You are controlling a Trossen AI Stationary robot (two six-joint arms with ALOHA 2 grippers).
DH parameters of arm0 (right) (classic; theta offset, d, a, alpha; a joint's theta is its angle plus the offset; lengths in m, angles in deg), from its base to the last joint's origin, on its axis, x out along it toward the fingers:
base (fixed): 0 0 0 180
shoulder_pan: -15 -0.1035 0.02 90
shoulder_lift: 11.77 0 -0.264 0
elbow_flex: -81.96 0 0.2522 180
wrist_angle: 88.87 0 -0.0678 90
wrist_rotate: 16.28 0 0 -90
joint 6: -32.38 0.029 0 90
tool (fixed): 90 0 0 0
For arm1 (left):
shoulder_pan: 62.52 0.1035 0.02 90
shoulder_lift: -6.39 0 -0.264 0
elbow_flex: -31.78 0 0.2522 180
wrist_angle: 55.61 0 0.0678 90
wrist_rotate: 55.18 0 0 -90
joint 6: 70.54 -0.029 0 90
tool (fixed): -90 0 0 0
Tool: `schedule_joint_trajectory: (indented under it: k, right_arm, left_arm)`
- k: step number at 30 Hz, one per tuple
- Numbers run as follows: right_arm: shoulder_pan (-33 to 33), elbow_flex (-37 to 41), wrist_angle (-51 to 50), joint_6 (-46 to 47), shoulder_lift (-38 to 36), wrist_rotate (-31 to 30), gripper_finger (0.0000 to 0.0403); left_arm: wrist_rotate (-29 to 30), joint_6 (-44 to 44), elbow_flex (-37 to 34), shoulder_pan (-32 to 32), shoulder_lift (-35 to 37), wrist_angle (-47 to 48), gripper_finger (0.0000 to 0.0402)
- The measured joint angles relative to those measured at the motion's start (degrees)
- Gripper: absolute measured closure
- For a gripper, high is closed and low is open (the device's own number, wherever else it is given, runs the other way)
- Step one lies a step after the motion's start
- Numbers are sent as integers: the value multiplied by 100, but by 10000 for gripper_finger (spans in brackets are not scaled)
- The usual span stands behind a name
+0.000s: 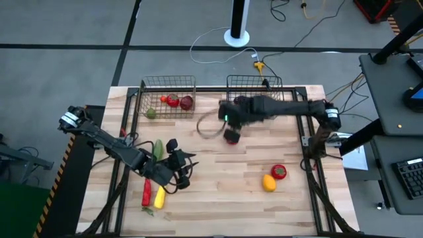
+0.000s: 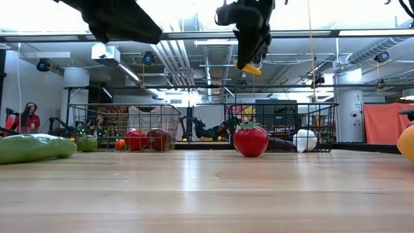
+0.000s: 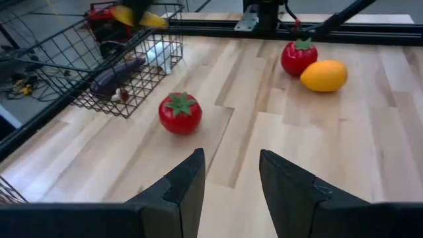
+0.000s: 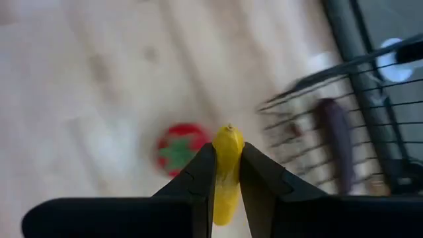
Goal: Sort produce into baskets
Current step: Put the small corn into the right wire basket
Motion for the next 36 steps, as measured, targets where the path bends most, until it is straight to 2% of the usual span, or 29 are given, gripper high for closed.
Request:
schedule_joint_trajectory:
  k: [8, 17, 21, 28, 36]
  right_arm:
    - [1589, -38, -30, -1563, 0, 77, 355]
    - [3005, 578, 507, -2478, -4, 1569, 354]
    - [3246, 1059, 1038, -2709, -4, 1653, 354]
    - [3288, 1778, 2101, -3145, -4, 1668, 354]
    - [3293, 2209, 2569, -3177, -4, 1665, 353]
  left_arm:
    - [-4, 316, 2, -265, 1, 257, 274]
    - [-4, 495, 2, -285, 1, 286, 274]
    - [-4, 507, 2, -285, 1, 286, 274]
    - [4, 506, 2, -285, 1, 297, 274]
    - [85, 515, 2, -276, 1, 299, 274]
